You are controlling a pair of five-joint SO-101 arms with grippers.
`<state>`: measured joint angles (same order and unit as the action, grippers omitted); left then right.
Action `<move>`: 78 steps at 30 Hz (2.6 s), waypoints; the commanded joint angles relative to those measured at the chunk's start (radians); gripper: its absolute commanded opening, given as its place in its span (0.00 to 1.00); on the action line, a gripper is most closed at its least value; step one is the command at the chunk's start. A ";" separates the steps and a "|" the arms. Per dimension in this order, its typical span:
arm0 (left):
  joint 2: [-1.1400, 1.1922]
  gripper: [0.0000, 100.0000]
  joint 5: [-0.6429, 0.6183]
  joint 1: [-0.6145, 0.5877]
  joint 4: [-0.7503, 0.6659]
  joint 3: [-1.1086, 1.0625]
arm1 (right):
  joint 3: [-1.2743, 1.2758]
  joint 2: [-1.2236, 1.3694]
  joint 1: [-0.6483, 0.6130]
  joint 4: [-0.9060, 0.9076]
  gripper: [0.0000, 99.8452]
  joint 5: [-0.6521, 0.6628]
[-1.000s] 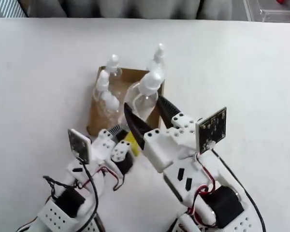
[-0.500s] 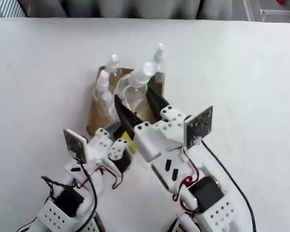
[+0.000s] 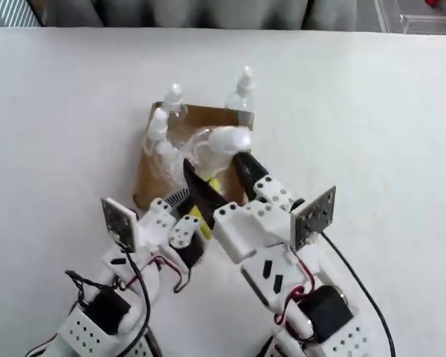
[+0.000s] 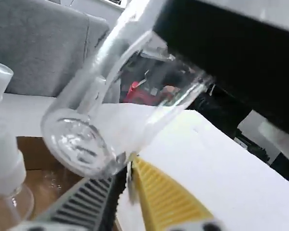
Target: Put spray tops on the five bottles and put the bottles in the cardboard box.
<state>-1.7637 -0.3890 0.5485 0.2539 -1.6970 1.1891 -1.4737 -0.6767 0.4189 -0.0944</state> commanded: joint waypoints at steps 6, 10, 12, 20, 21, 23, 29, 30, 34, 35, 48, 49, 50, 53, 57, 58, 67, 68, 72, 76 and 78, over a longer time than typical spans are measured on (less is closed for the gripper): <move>-0.013 0.02 0.014 -0.001 0.008 0.002 | -0.031 -0.042 -0.013 0.180 0.01 0.017; -0.013 0.02 0.014 -0.001 0.043 0.002 | -0.041 -0.033 0.005 0.163 0.01 0.017; -0.013 0.02 0.014 -0.001 0.078 0.002 | -0.044 -0.031 0.033 0.110 0.01 0.017; -0.015 0.02 0.015 -0.222 0.373 0.057 | -0.046 0.012 0.174 0.067 0.01 0.017; -0.015 0.02 0.015 -0.280 0.423 0.072 | -0.044 0.035 0.185 0.054 0.01 0.017; -0.015 0.02 0.057 -0.409 0.499 0.103 | -0.043 0.097 0.208 0.016 0.01 0.015; -0.015 0.02 0.302 -0.728 0.574 0.095 | -0.040 0.331 0.252 -0.153 0.01 0.012; -0.015 0.02 0.315 -0.757 0.568 0.071 | -0.040 0.372 0.252 -0.177 0.01 0.012; -0.013 0.02 0.321 -0.789 0.548 0.003 | -0.040 0.522 0.255 -0.289 0.01 0.011; -0.015 0.02 0.321 -0.794 0.549 0.003 | -0.040 0.558 0.255 -0.317 0.01 0.012; -0.010 0.02 0.445 -0.791 0.609 0.002 | -0.040 0.989 0.257 -0.619 0.01 0.015; -0.010 0.02 0.450 -0.791 0.611 0.002 | -0.041 1.020 0.257 -0.642 0.01 0.017; -0.010 0.02 0.448 -0.786 0.611 0.002 | -0.041 1.050 0.257 -0.665 0.01 0.017; -0.010 0.02 0.453 -0.769 0.611 0.002 | -0.044 1.129 0.257 -0.727 0.01 0.061; -0.010 0.02 0.454 -0.765 0.611 0.002 | -0.044 1.181 0.259 -0.757 0.01 0.092; -0.010 0.02 0.454 -0.765 0.611 0.002 | -0.044 1.185 0.259 -0.757 0.01 0.092; -0.010 0.02 0.454 -0.765 0.605 0.002 | -0.041 1.191 0.259 -0.754 0.01 0.094; -0.010 0.02 0.454 -0.765 0.605 0.002 | -0.040 1.191 0.259 -0.754 0.01 0.094; -0.010 0.02 0.454 -0.765 0.605 0.002 | -0.043 1.191 0.255 -0.720 0.01 0.120; -0.010 0.02 0.456 -0.765 0.603 0.002 | -0.044 1.190 0.252 -0.702 0.01 0.193; -0.010 0.02 0.456 -0.765 0.603 0.002 | -0.044 1.188 0.255 -0.700 0.01 0.198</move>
<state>-1.7668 0.0575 -0.2294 0.8585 -1.6970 1.1692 -0.2770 -0.4327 -0.2854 0.0806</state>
